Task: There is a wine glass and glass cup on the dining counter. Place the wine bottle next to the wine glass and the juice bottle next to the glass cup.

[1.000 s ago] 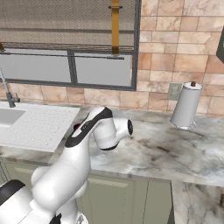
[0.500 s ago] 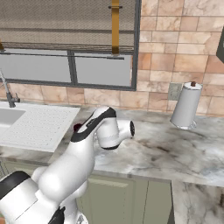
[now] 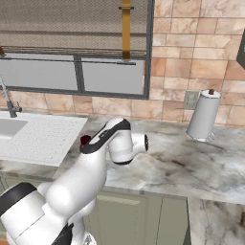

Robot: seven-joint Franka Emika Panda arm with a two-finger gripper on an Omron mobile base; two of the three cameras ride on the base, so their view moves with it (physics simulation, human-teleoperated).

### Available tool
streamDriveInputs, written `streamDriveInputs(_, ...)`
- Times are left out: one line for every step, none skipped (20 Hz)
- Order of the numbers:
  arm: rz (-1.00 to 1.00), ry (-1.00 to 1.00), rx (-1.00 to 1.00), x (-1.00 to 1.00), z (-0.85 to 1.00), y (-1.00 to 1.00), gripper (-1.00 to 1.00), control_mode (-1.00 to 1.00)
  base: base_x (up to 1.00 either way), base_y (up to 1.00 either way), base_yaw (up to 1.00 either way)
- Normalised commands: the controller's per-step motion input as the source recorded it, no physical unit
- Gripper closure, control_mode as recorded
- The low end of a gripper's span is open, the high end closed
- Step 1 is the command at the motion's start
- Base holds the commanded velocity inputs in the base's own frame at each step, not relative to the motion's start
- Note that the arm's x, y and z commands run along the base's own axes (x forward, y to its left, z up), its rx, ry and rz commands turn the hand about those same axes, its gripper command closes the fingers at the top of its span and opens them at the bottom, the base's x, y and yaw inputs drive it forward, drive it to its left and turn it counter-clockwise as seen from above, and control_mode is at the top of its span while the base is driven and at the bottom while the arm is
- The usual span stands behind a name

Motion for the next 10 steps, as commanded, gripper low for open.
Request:
streamDriveInputs(0.02,0.00,0.00,0.00,0.00,0.13,-1.00,-1.00,0.00,0.00,0.00)
streamDriveInputs(0.02,0.00,0.00,0.00,0.00,0.14,-1.00,-1.00,0.00,0.00,0.00)
streamDriveInputs(0.01,0.00,0.00,0.00,0.00,0.14,-1.00,-1.00,0.00,0.00,0.00)
streamDriveInputs(0.01,0.00,0.00,0.00,0.00,0.13,-1.00,-1.00,0.00,0.00,0.00)
streamDriveInputs(0.00,0.00,0.00,0.00,0.00,0.12,-1.00,-1.00,0.00,0.00,0.00)
streamDriveInputs(0.00,0.00,0.00,0.00,0.00,0.08,-1.00,-1.00,0.00,0.00,0.00)
streamDriveInputs(0.00,0.00,0.00,0.00,0.00,0.06,-1.00,-1.00,0.00,0.00,0.00)
streamDriveInputs(0.00,0.00,0.00,0.06,0.00,0.02,-1.00,-1.00,0.00,0.00,0.00)
streamDriveInputs(0.00,0.00,0.00,0.09,0.00,0.00,-1.00,-1.00,0.00,0.00,0.00)
streamDriveInputs(0.00,0.00,0.00,0.11,0.00,0.01,-1.00,-1.00,0.00,0.00,0.00)
